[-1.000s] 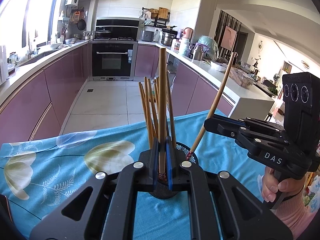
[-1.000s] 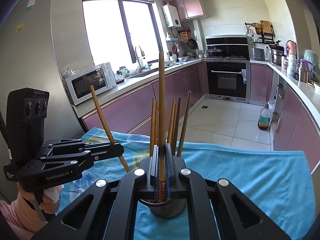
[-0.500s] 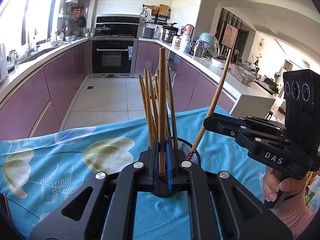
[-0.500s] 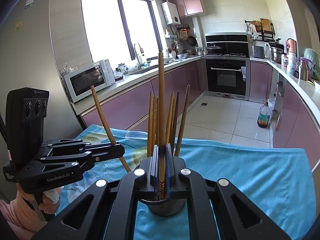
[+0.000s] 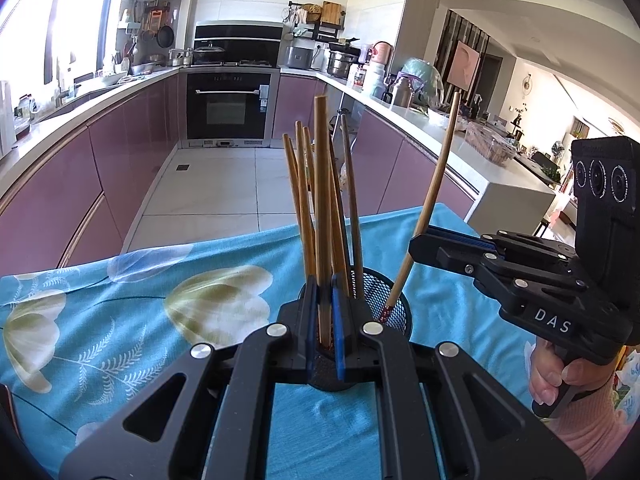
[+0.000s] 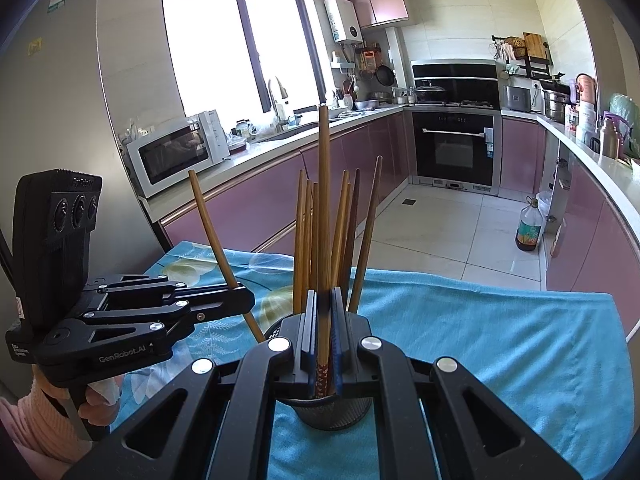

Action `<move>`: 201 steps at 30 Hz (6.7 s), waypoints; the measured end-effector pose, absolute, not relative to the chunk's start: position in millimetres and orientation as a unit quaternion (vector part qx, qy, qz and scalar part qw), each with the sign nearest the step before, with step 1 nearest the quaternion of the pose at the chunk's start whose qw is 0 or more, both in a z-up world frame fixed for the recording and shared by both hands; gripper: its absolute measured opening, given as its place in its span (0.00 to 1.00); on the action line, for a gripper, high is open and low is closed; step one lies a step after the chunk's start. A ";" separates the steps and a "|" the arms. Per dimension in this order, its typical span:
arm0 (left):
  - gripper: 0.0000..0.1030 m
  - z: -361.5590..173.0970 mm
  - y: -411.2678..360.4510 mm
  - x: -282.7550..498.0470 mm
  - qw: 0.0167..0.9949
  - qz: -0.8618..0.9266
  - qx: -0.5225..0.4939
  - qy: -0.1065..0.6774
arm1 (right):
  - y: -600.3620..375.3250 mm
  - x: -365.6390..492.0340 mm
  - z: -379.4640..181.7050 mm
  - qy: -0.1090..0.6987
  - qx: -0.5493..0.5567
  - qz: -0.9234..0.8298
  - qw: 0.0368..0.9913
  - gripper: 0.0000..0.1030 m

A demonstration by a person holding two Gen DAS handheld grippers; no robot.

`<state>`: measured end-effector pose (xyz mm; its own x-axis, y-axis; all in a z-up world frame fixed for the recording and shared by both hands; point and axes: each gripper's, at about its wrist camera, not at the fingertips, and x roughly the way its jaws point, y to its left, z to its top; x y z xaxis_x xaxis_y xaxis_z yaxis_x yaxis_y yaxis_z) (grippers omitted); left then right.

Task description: Organize utensils

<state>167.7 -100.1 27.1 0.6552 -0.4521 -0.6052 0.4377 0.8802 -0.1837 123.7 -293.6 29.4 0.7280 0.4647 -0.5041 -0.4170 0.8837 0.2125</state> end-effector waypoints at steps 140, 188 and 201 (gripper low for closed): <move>0.95 4.6 -60.2 127.5 0.964 -0.123 -0.003 0.235 | -279.1 105.6 -4.8 0.264 0.000 0.154 0.952 0.75; 0.95 5.9 -33.2 1.4 0.993 -0.048 -0.010 0.106 | -262.6 -3.6 -13.7 0.138 0.009 0.105 0.985 0.93; 0.95 0.5 -27.6 -5.5 0.993 -0.041 -0.018 0.108 | -259.7 -7.2 -14.3 0.130 0.008 0.100 0.986 0.93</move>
